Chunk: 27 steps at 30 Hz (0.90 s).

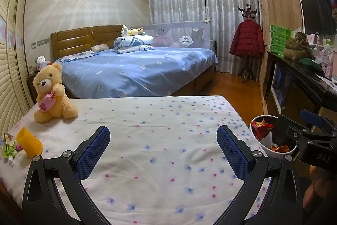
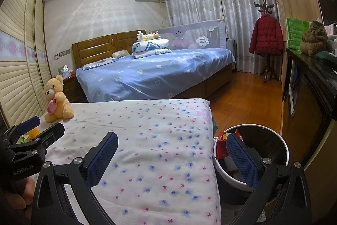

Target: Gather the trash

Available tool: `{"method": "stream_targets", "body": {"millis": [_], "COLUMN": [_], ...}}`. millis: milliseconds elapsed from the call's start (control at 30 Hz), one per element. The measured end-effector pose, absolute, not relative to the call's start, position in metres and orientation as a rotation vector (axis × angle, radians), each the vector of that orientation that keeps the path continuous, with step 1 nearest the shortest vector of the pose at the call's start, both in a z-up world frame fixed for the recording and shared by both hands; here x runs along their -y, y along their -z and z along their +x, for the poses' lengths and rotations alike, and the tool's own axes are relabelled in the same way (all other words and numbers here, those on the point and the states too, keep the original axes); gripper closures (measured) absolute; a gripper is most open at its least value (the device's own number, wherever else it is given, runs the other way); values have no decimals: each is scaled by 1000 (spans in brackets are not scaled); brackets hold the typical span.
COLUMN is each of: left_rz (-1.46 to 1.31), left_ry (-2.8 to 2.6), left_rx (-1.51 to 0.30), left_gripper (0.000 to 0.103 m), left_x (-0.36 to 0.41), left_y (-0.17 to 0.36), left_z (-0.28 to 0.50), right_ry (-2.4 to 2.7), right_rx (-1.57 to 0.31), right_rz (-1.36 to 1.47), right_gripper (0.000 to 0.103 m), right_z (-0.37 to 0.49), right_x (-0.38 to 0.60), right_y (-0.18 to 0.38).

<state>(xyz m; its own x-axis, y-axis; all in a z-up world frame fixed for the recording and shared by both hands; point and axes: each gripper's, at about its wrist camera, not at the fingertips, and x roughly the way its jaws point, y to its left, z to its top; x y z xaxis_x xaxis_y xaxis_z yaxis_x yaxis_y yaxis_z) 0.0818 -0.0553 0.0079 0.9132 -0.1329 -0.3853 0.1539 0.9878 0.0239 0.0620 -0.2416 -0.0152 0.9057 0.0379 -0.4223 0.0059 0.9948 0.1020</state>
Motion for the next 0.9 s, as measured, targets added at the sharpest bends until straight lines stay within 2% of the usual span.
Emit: {"method": "stream_targets", "body": {"millis": [900], "left_rz": [56], "left_ry": [155], "left_rx": [-394], "left_gripper": [0], "left_x": [58], "left_y": [-8], "left_z": [80], "right_ry": [-18], "right_rx": [-442], "right_rz": [104], "right_gripper": [0], "right_z": [61], "right_x": [240], "right_y": [14]}}
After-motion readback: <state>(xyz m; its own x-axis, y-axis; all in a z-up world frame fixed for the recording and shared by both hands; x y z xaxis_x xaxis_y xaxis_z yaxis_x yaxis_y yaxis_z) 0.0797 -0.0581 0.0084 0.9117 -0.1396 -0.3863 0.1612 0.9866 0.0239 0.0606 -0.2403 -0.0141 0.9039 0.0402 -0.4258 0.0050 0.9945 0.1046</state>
